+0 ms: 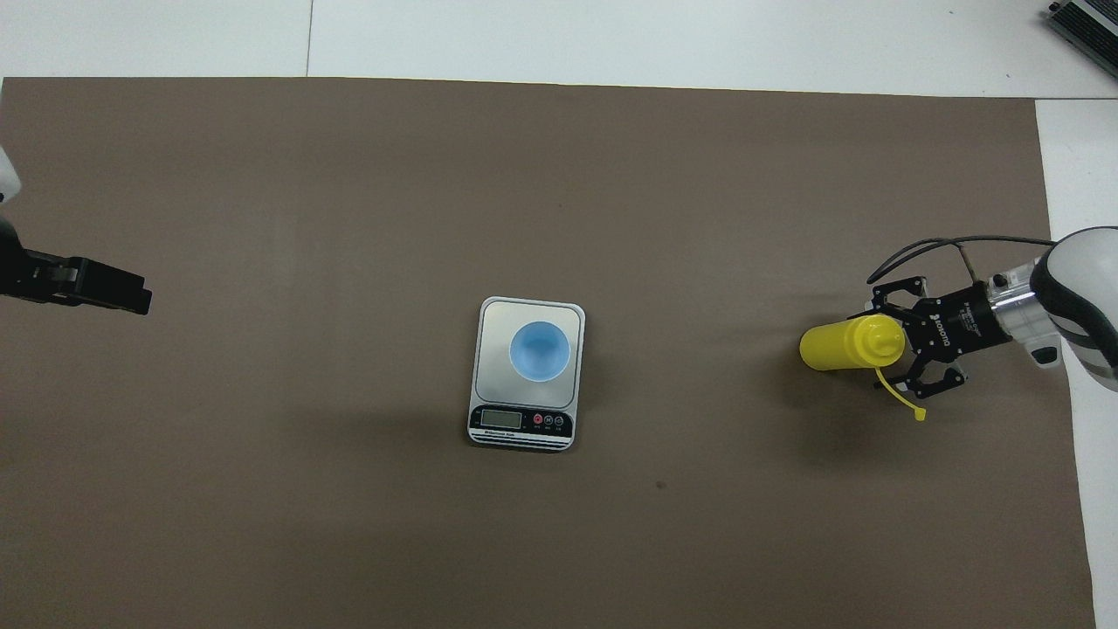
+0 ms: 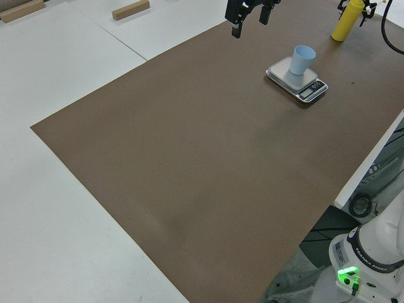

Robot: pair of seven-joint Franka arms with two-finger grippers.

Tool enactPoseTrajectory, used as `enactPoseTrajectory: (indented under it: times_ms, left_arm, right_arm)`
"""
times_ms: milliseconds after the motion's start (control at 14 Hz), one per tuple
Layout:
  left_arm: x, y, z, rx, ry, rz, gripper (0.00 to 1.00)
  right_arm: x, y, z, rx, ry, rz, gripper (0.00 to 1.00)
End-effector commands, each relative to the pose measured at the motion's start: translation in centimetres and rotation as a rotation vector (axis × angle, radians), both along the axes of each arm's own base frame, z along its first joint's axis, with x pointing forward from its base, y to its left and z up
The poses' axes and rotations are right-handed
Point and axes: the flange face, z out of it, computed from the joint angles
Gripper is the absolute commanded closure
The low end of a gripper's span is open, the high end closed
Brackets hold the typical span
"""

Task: Pour seasoning into cup on scale with both arms
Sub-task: 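Grasp the yellow squeeze bottle with the right gripper, then lift the yellow bottle with the right gripper over the cup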

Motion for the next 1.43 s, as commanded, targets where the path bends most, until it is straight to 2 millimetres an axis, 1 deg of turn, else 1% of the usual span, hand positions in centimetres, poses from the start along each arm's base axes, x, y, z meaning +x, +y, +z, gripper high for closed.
enactPoseTrajectory:
  times_ms: [0,357,429,500,571,643,714,786,857,1000,1143,1357]
  left_arm:
    - [-0.5,0.2,-0.4,-0.011,0.021,-0.002,0.00]
    - [-0.6,0.2,-0.4,-0.011,0.021,-0.001,0.00]
    - [-0.6,0.2,-0.4,-0.011,0.021,-0.001,0.00]
    - [-0.6,0.2,-0.4,-0.011,0.021,-0.001,0.00]
    - [-0.6,0.2,-0.4,-0.011,0.021,-0.001,0.00]
    - [-0.6,0.2,-0.4,-0.011,0.021,-0.001,0.00]
    - [-0.6,0.2,-0.4,-0.011,0.021,-0.001,0.00]
    - [-0.6,0.2,-0.4,-0.011,0.021,-0.001,0.00]
    - [-0.6,0.2,-0.4,-0.011,0.021,-0.001,0.00]
    - [-0.6,0.2,-0.4,-0.011,0.021,-0.001,0.00]
    - [-0.6,0.2,-0.4,-0.011,0.021,-0.001,0.00]
    - [-0.6,0.1,-0.4,-0.011,0.021,-0.002,0.00]
  right_arm:
    - [-0.5,1.0,0.8,0.012,-0.011,-0.003,0.14]
    - [-0.2,1.8,0.9,0.032,-0.016,-0.005,0.12]
    - [0.0,2.3,0.9,0.036,-0.019,-0.003,0.13]
    - [0.1,3.0,0.9,0.051,-0.023,-0.007,0.16]
    - [0.2,3.1,1.0,0.054,-0.025,-0.008,0.32]
    - [0.2,3.2,1.0,0.057,-0.026,-0.008,0.46]
    - [0.3,3.4,1.1,0.056,-0.027,-0.009,0.63]
    - [0.7,4.5,1.5,0.053,-0.030,0.001,0.98]
    - [1.0,5.5,2.4,0.038,-0.034,-0.003,1.00]
    - [2.0,7.1,4.2,-0.034,-0.023,-0.101,1.00]
    - [3.0,10.0,6.6,-0.090,-0.031,-0.140,1.00]
    - [4.2,13.2,9.5,-0.205,-0.017,-0.156,1.00]
